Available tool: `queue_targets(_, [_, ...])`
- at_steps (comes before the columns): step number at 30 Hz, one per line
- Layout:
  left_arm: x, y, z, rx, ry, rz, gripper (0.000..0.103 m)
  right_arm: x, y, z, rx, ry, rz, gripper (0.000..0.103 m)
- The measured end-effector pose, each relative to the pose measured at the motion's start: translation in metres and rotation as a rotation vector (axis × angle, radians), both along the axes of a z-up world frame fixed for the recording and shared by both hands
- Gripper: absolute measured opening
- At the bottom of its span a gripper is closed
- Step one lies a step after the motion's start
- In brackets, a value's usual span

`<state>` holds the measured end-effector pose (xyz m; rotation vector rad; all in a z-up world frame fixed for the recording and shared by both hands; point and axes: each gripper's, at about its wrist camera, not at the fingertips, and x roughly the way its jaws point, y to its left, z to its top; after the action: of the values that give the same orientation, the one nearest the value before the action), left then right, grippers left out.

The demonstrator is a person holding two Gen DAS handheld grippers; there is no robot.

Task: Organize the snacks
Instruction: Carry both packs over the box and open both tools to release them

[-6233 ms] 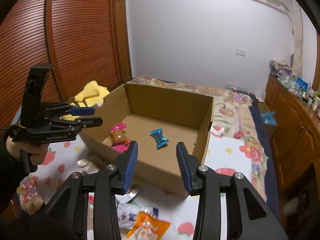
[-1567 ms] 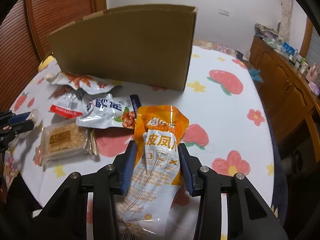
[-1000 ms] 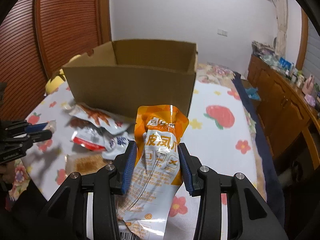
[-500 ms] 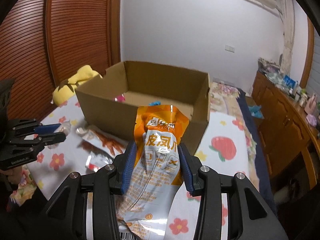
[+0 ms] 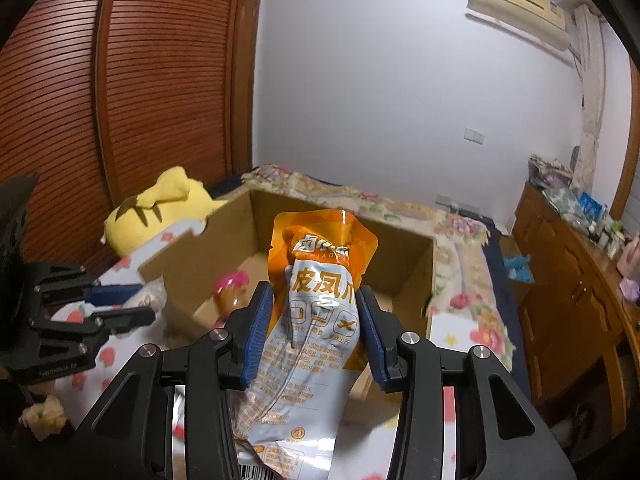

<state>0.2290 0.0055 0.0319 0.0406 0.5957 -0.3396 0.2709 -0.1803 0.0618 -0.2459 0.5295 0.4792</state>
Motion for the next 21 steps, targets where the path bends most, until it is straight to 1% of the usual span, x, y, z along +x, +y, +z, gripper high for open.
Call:
queue_targets(6, [0.03,0.001,0.008,-0.002,-0.001,0.001,0.02,0.048,0.004,0.0,-0.015,-0.022,-0.049,0.043])
queue_targets(8, [0.042,0.001,0.007,0.0,0.007,0.005,0.02,0.059,0.002,-0.004,-0.027,-0.035,-0.07,0.044])
queue_targets(12, [0.058,0.0,-0.002,0.012,0.029,0.012,0.02,0.082,-0.005,-0.01,-0.008,-0.037,-0.121,0.044])
queue_targets(15, [0.067,0.0,-0.01,0.013,0.048,0.016,0.021,0.086,-0.011,-0.015,-0.007,-0.051,-0.167,0.045])
queue_targets(21, [0.077,-0.003,-0.019,0.007,0.075,0.02,0.021,0.083,-0.01,-0.032,-0.066,-0.039,-0.162,0.045])
